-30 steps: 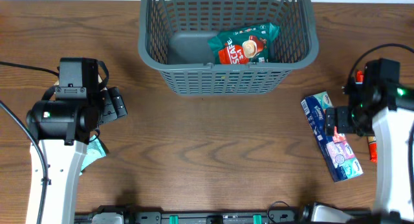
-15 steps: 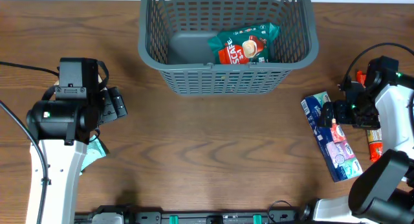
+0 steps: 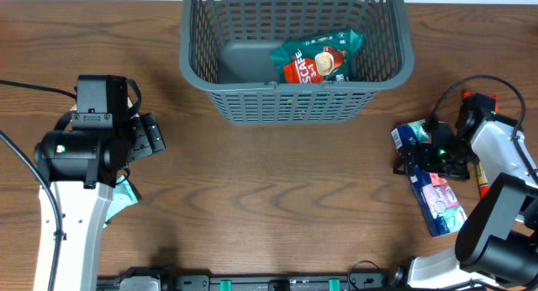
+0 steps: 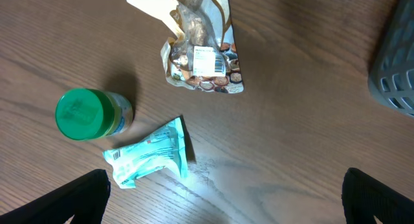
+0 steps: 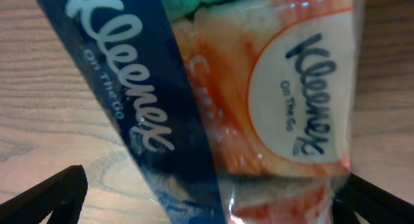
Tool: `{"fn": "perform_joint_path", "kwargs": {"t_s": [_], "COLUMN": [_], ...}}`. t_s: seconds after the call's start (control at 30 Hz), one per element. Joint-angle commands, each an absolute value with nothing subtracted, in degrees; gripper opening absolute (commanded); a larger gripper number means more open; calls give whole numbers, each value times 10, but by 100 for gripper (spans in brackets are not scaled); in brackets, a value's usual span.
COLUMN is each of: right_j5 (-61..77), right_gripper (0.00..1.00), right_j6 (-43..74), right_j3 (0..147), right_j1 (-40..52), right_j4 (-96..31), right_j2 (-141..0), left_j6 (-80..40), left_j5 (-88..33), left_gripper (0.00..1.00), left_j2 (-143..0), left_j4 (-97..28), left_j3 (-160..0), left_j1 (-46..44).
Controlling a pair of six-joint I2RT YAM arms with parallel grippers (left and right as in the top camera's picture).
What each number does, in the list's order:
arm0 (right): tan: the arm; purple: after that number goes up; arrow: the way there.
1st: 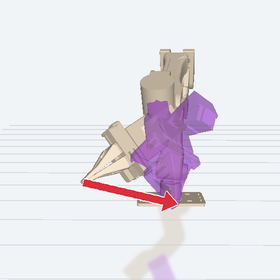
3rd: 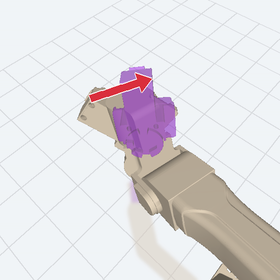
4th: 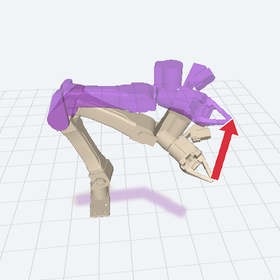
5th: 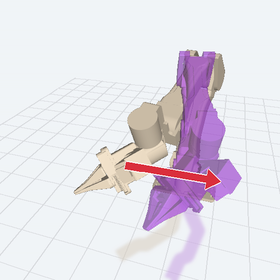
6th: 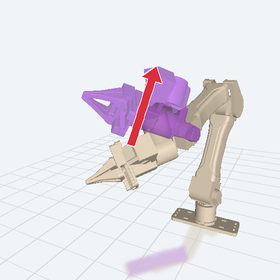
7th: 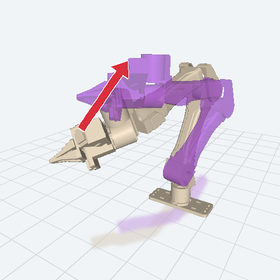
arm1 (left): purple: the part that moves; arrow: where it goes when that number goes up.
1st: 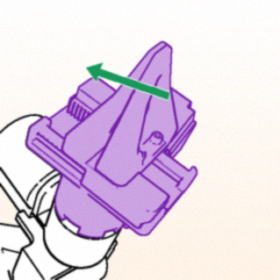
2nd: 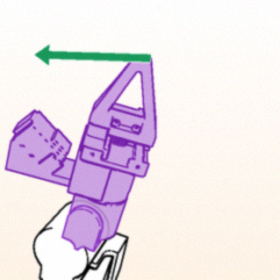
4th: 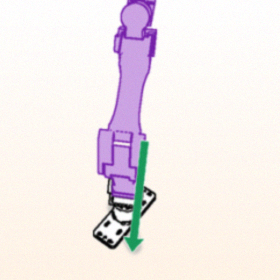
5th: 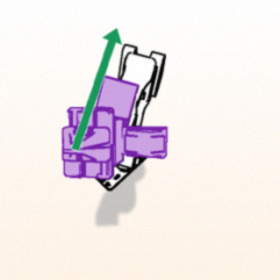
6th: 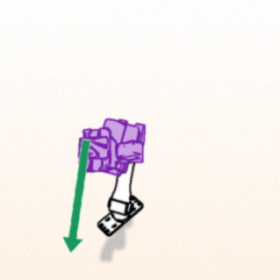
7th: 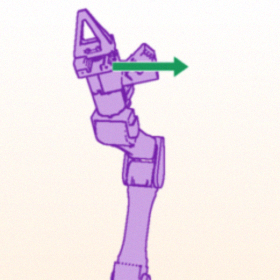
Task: Pack container
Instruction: 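Close the right gripper on the Kleenex pack, then lift the Kleenex pack with the right gripper toward the basket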
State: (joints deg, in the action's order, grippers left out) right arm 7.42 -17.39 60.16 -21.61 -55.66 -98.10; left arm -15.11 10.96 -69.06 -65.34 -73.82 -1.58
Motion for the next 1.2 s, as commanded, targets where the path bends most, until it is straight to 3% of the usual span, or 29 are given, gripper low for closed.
{"fn": "perform_joint_path", "kwargs": {"t_s": [0.0, 0.2, 0.23, 0.27, 0.37, 0.4, 0.83, 1.17], "right_j5": [100, 78, 77, 76, 76, 75, 75, 76], "right_gripper": [99, 96, 75, 39, 5, 1, 1, 1], "right_j6": [-171, -120, -120, -120, -111, -109, -61, -43], "right_j3": [596, 595, 595, 595, 595, 595, 611, 739], "right_j1": [-219, -219, -220, -220, -220, -219, -220, -220], "right_j4": [-554, -553, -554, -556, -557, -558, -554, -628], "right_j2": [-986, -986, -986, -986, -986, -986, -985, -985], "left_j6": [-146, -146, -146, -146, -146, -146, -146, -146], "left_j5": [121, 121, 121, 121, 121, 121, 121, 121], "left_gripper": [98, 99, 98, 98, 99, 99, 99, 99], "left_j2": [-689, -689, -689, -689, -689, -689, -689, -689], "left_j4": [-653, -653, -653, -653, -653, -653, -653, -653], "left_j3": [-735, -735, -735, -735, -735, -735, -735, -735], "left_j1": [-13, -13, -13, -13, -13, -13, -13, -13]}}
